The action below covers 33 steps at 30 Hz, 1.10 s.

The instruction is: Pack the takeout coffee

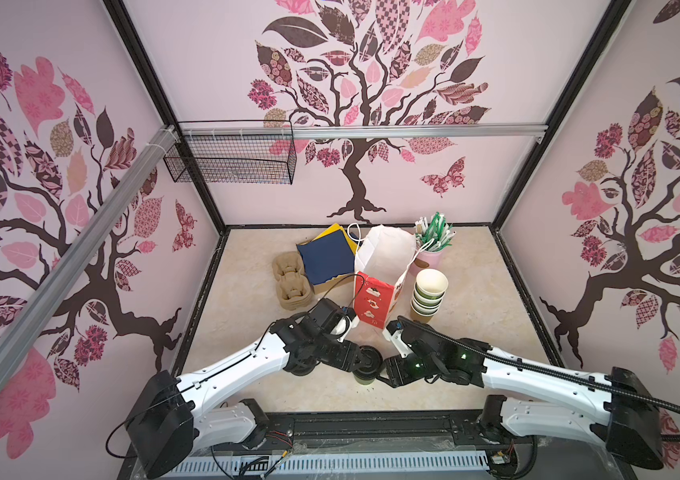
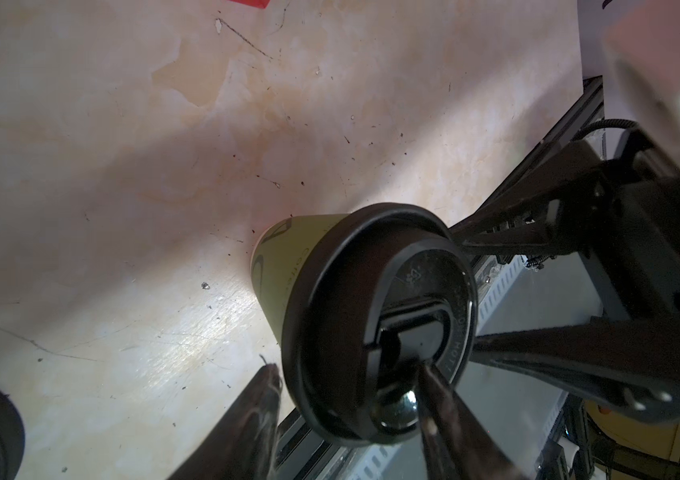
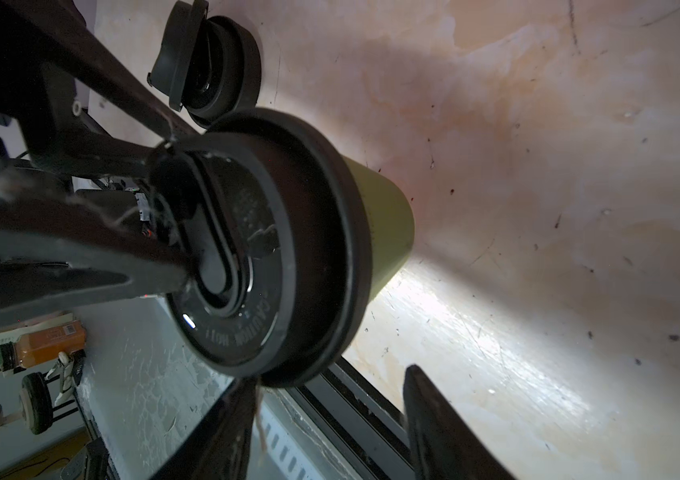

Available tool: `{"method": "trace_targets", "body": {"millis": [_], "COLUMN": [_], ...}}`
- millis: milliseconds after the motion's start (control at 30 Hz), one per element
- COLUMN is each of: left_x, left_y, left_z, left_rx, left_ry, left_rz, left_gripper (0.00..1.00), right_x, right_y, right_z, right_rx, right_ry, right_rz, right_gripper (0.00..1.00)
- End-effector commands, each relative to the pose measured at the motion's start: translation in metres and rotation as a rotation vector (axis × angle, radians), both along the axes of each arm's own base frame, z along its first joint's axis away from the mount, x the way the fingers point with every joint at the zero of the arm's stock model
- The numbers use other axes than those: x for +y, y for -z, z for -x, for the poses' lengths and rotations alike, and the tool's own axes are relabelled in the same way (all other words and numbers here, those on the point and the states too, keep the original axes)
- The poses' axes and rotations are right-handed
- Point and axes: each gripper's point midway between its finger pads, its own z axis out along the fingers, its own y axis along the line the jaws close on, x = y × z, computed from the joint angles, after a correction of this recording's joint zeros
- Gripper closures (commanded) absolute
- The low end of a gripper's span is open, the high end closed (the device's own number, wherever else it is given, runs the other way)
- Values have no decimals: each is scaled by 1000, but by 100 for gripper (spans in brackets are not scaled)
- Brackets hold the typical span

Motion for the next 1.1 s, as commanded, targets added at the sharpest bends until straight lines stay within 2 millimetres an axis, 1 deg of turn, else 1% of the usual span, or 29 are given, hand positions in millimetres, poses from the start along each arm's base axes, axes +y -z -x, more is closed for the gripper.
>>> {"method": "trace_targets", "body": {"millis": [0,167,233,267,333,433,500,633,767,900,1067], "left_x": [17,25,26,26,25,21,18,14,8,4,3], "left_y": [24,33,33,33,30,22,16,7,-7,-25,-44], "left_z": [5,7,6,5,4,0,-3,-6,-8,-15,-20], "left_rx": [27,40,34,30,20,1,-16,-40,-69,-113,-156], "left_ry": [3,-1,-6,-8,-10,-15,-17,-20,-14,-28,-43], "left_rz": [-104,-149,-154,-155,-149,-124,-105,-72,-23,16,49], "left_gripper": [46,47,47,48,47,45,43,37,30,19,10], "right_x": [-24,-35,-34,-31,-19,-1,2,-9,-25,-37,-46], "right_y": [31,45,44,40,26,-7,-28,-54,-77,-93,-110], "right_z": [-2,-1,-1,0,1,1,-3,-11,-20,-28,-37], "right_rx": [26,45,47,46,43,6,-42,-145,-229,-284,-330], "right_ry": [53,66,56,41,-2,-44,-38,11,64,101,145], "right_rz": [164,246,250,238,186,63,1,-38,-22,17,50], "right_gripper": [41,42,41,41,39,34,32,28,24,23,23]}}
